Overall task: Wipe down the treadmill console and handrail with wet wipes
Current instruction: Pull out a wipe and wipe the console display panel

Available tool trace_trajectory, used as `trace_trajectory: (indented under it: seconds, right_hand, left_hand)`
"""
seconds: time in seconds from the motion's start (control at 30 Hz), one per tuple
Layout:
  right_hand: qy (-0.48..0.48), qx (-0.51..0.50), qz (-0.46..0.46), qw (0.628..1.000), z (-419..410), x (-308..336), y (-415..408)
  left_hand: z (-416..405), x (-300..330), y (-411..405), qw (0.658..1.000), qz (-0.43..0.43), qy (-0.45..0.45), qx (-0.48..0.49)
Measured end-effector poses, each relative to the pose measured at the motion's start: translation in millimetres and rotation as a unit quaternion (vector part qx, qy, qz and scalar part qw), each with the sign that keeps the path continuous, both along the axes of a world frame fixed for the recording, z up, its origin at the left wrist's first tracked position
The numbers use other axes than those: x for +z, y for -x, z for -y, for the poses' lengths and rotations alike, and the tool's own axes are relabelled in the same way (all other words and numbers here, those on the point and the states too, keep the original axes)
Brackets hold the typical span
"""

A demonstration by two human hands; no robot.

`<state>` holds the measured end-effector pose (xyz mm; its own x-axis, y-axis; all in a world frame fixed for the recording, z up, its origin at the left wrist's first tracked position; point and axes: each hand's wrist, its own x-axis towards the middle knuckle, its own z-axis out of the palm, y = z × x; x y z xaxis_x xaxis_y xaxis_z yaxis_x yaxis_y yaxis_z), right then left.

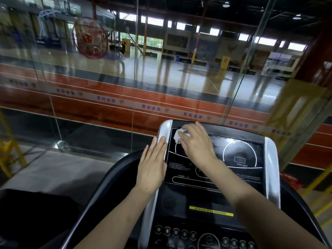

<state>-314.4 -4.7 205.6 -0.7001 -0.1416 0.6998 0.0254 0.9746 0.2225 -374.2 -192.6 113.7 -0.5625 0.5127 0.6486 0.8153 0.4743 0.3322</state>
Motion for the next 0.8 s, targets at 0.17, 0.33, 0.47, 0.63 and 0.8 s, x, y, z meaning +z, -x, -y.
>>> trace_trajectory:
  seconds: [0.17, 0.33, 0.47, 0.63, 0.8]
  right_hand:
    - [0.021, 0.005, 0.02, 1.0, 6.8, -7.7, -8.4]
    - [0.05, 0.024, 0.01, 0.998, 4.1, -9.6, -1.9]
    - [0.089, 0.02, -0.014, 0.996, 7.0, 2.9, 14.5]
    - [0.097, 0.032, -0.012, 0.995, 18.6, -18.2, 9.0]
    - [0.062, 0.091, 0.032, 0.993, 28.4, -49.8, -18.5]
  left_hand:
    - [0.3, -0.7, 0.0, 1.0, -0.005, 0.006, 0.005]
    - [0.5, 0.9, -1.6, 1.0, 0.002, 0.0, 0.003]
    - [1.1, 1.6, -1.8, 1.0, 0.007, -0.006, -0.011]
    - [0.7, 2.6, -2.0, 1.0, 0.011, -0.023, -0.019]
    - [1.3, 1.3, -0.9, 0.998, 0.033, -0.046, -0.034]
